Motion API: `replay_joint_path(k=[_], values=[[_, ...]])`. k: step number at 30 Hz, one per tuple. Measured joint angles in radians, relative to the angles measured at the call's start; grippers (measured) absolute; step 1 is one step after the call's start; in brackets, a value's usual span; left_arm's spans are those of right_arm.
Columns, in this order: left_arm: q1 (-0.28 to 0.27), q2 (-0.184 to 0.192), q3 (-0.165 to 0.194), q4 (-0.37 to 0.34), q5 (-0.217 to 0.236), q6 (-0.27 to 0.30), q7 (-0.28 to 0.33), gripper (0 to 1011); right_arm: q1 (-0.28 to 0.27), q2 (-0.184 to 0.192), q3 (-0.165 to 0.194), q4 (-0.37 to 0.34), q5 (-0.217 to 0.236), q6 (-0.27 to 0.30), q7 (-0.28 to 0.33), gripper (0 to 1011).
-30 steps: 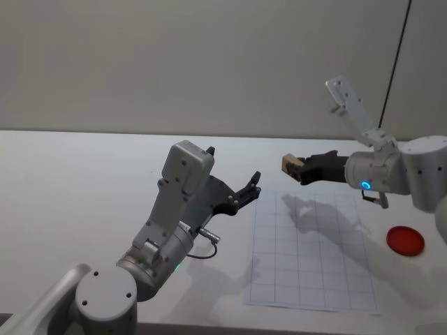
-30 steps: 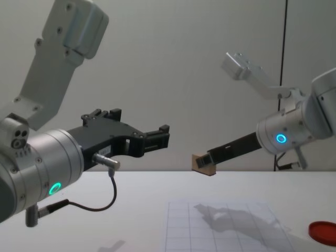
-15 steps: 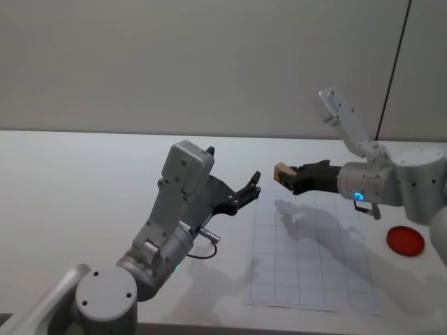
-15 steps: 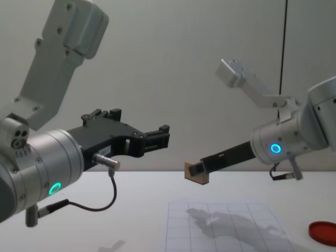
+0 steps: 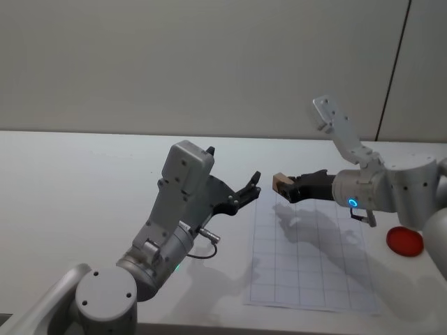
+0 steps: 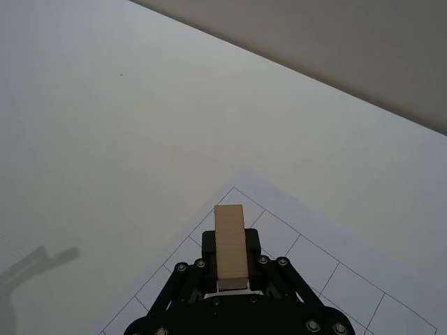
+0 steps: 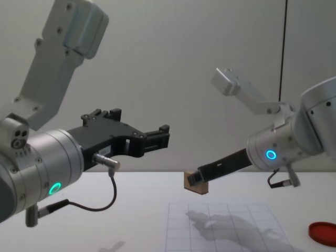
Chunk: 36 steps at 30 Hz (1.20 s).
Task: Use the one hand to pick up the stamp and affix it onto the A4 paper.
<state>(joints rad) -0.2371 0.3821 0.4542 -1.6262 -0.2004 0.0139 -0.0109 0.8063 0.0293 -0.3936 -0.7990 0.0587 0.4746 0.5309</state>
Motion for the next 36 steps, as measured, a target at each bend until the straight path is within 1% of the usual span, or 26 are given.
replay_joint_path(k=[4,10,21,36], values=[[0.000,0.000,0.000,0.000,0.000,0.000,0.000,1002,0.000,-0.003,-0.003,0.001,0.003,0.009,-0.010,216],[0.000,0.000,0.000,0.000,0.000,0.000,0.000,1002,0.003,-0.008,-0.006,0.018,0.009,0.004,-0.022,216],[0.000,0.000,0.000,0.000,0.000,0.000,0.000,1002,0.038,-0.025,-0.005,0.101,0.018,-0.044,-0.037,216],[0.000,0.000,0.000,0.000,0.000,0.000,0.000,1002,0.090,-0.047,-0.008,0.209,0.011,-0.082,-0.037,216]])
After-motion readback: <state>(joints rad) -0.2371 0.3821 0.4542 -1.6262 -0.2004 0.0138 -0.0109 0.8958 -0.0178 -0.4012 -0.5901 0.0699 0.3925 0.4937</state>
